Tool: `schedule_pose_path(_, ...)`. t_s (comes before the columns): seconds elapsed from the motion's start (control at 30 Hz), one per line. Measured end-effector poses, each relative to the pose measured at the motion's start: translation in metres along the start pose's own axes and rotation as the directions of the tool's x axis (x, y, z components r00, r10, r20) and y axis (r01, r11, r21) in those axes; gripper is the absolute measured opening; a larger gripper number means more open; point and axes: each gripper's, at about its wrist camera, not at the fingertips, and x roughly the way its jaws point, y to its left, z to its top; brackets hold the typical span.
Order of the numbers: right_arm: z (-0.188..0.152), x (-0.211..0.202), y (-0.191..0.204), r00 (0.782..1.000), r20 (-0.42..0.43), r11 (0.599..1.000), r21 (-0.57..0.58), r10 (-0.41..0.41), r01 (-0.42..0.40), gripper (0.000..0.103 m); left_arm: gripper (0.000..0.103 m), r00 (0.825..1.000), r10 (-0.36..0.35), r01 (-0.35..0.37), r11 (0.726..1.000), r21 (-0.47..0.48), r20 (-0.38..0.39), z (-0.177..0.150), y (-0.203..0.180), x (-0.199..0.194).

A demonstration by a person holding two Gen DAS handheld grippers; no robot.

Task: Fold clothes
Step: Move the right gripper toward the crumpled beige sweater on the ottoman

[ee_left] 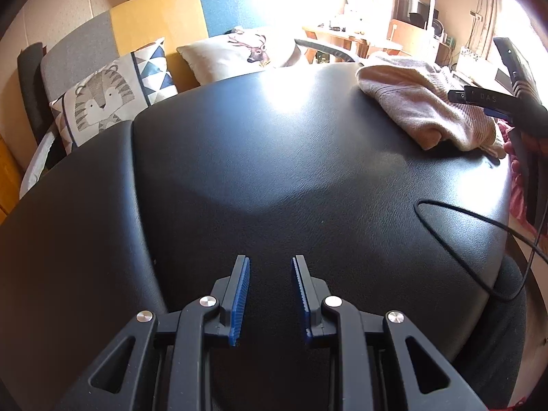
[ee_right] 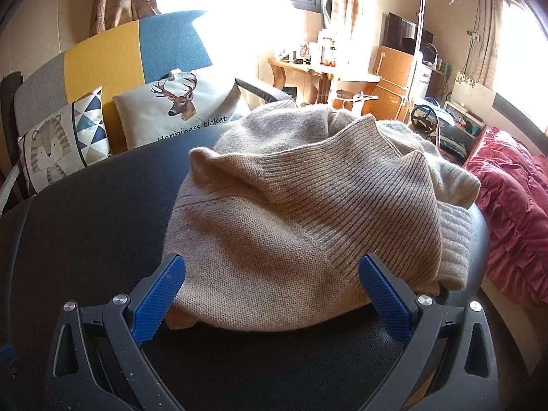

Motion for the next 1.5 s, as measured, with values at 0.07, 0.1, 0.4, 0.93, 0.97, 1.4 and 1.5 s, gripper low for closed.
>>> schedule_pose_path(0.07,0.0,-0.002,0.006,1.0,0.0,1.0,-0.001,-0.003,0.003,0.103,0.025,1.0,-0.005,0.005,1.0,0.004,0.002,0.005,-0.004,0.004)
schedule_pose_path(0.1,0.001,-0.001,0.009,1.0,0.0,1.0,0.0,-0.005,0.005,0.103,0.025,1.0,-0.006,0.006,1.0,0.006,0.002,0.008,-0.006,0.007)
schedule_pose_path(0.4,0.006,0.005,0.023,1.0,0.009,0.998,0.053,-0.025,0.025,0.103,0.025,1.0,-0.009,0.008,1.0,-0.002,-0.011,0.011,-0.01,0.01)
schedule_pose_path(0.93,0.003,-0.028,0.02,0.998,0.058,0.992,0.129,-0.019,0.011,0.103,0.025,0.991,0.022,-0.031,0.997,0.07,0.131,0.096,-0.05,0.011)
schedule_pose_path(0.97,0.003,-0.029,0.02,0.998,0.058,0.992,0.126,-0.017,0.01,0.103,0.025,0.989,0.032,-0.044,0.996,0.082,0.142,0.1,-0.055,0.012)
schedule_pose_path(1.4,-0.004,-0.038,0.019,0.998,0.069,0.988,0.153,-0.007,-0.004,0.103,0.026,0.988,-0.015,0.003,0.997,0.074,0.156,0.122,-0.082,0.017)
schedule_pose_path(1.5,-0.007,-0.041,0.02,0.997,0.076,0.987,0.163,-0.003,-0.009,0.103,0.026,0.989,-0.006,-0.003,0.998,0.061,0.149,0.124,-0.081,0.02)
